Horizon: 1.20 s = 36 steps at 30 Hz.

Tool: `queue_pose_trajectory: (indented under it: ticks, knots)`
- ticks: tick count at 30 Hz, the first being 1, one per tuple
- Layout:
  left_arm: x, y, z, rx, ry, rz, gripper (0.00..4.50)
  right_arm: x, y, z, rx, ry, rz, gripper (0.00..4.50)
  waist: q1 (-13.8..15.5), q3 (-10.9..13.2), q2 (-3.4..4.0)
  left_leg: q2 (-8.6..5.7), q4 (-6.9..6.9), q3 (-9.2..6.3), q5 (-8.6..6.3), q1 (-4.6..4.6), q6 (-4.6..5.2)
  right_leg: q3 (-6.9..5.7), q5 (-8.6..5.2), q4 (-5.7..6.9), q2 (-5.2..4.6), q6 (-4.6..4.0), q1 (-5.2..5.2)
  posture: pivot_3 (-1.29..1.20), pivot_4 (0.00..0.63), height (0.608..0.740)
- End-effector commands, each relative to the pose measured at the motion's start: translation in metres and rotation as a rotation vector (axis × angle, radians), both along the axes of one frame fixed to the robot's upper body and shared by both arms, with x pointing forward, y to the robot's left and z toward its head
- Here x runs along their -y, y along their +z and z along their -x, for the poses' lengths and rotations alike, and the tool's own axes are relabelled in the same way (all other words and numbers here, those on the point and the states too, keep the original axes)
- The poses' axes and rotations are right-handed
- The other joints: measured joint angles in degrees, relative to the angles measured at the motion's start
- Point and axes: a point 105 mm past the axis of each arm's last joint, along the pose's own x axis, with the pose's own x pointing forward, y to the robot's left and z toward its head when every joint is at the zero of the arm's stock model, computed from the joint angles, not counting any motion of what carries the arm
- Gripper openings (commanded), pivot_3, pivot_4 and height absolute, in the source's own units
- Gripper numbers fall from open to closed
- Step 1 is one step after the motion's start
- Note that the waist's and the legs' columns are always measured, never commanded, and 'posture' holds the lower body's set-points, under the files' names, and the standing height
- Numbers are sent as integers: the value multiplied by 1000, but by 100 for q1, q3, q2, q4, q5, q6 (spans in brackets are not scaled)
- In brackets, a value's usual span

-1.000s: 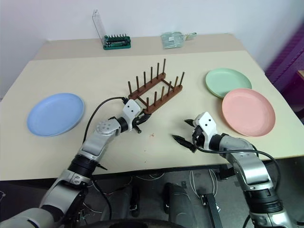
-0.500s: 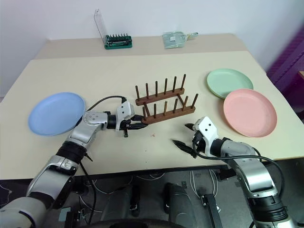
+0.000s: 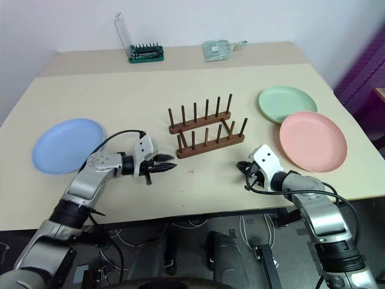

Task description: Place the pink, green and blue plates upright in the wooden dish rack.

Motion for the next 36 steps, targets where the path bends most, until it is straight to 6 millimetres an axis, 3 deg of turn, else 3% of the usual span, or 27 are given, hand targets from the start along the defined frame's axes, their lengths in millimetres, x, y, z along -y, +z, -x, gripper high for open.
queue_pose_trajectory:
  ticks: [1, 4, 6, 10, 19, 24, 28, 32, 36]
  knots:
    - [23, -4, 6, 37, -24, -35, 387, 4, 2, -13, 37, -27, 47, 0, 17, 0, 0, -2, 2, 0, 0, 0, -1, 0, 0, 0, -5, 0, 2, 0, 150, 730]
    - [32, -10, -2, 119, 23, -89, 387, 4, 1, -25, 50, -58, 53, 0, 17, -1, 0, -5, 17, 0, -1, -1, -1, -1, 1, -2, -12, 3, 14, 0, 150, 730]
    - [26, -20, -21, 124, 170, -139, 387, 1, 0, -38, 75, -79, 77, 0, 9, -2, 0, -6, 25, 0, -1, -1, -1, -1, 2, -2, -15, 5, 18, 0, 150, 730]
    - [18, -21, -48, 158, 371, -144, 387, -7, 2, -60, 127, -126, 89, 0, -2, -5, 0, -3, 46, -6, 0, -1, 0, -3, 6, 5, -12, 11, 28, 0, 150, 730]
    - [-10, -17, -94, 249, 653, -160, 387, -20, 8, -90, 205, -169, 79, 0, -74, -7, 1, -1, 50, -4, 0, 3, 2, -3, 8, 18, -2, 12, 27, 0, 150, 730]
    - [-3, -13, -96, 253, 605, -142, 387, -22, 11, -95, 226, -176, 69, 0, -143, -8, 2, -1, 47, -3, 0, 3, 2, -3, 8, 20, 1, 11, 28, 0, 150, 730]
    - [17, -5, -84, 250, 492, -70, 387, -19, 20, -91, 264, -155, 64, 0, -143, -8, 2, 1, 44, 0, 0, 1, 3, -1, 9, 22, 0, 10, 22, 0, 150, 730]
    - [26, -6, -73, 241, 418, -48, 387, -10, 18, -84, 252, -161, 73, 0, -116, -8, 2, 1, 40, 1, 0, -2, 3, -1, 8, 21, -6, 11, 18, 0, 150, 730]
    - [40, -5, -60, 230, 328, -17, 387, -10, 17, -94, 247, -183, 63, 0, -122, -8, 3, 0, 41, 4, 0, -1, 3, -1, 8, 19, -10, 11, 20, 0, 150, 730]
